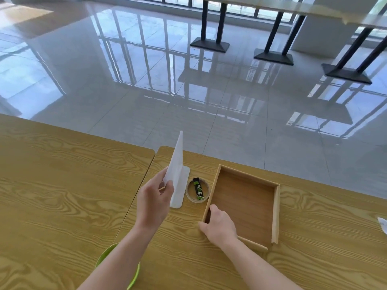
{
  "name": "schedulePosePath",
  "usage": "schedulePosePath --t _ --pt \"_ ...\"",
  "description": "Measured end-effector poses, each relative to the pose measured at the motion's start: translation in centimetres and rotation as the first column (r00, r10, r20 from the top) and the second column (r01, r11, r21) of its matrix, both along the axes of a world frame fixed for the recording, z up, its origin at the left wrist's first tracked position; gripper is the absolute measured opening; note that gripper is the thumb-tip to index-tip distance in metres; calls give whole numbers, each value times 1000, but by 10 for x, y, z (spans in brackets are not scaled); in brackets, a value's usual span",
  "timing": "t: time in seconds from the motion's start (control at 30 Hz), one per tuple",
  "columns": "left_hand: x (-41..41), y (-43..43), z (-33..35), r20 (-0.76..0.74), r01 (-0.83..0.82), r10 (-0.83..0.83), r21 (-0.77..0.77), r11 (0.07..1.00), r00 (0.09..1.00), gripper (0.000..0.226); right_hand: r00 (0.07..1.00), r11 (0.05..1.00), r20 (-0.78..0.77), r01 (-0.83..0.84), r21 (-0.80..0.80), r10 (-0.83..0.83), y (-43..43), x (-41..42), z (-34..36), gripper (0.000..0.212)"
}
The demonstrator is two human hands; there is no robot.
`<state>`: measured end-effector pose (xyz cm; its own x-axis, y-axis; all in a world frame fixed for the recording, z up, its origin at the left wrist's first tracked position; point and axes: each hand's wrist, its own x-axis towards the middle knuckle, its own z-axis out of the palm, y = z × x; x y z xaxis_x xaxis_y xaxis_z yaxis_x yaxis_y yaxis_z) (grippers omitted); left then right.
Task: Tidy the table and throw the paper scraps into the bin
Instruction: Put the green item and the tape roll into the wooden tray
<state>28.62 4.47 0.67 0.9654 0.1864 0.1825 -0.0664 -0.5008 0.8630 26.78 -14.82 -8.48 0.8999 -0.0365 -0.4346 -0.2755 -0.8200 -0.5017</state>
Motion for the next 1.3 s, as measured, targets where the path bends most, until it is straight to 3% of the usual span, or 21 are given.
schedulePosePath --t 0.13,0.3,0.43,0.5,0.6,0.77,1.3 --pt "-5 1 0 -26 -36 32 -152 988 999 44 993 999 120 -13 49 8 -13 6 15 52" --pt "-4 1 3 -18 -112 111 -212 971 994 38 941 973 336 -43 227 -37 5 69 81 47" --pt "-8 -3 3 -19 -150 149 -224 963 989 39 966 860 239 -40 509 -97 44 131 129 72" --pt "-12 -6 1 -24 -171 171 -258 951 985 37 983 849 170 -26 527 -76 60 153 138 82" --pt "-14 -9 -1 -19 -165 166 -300 940 986 32 991 895 136 -56 443 -6 75 170 134 72" --pt "-5 0 -2 21 -169 181 -257 951 983 28 994 837 84 15 547 -73 87 180 125 44" --pt "28 31 -4 -19 -278 288 -327 903 957 29 994 820 75 17 572 -73 134 213 126 41"
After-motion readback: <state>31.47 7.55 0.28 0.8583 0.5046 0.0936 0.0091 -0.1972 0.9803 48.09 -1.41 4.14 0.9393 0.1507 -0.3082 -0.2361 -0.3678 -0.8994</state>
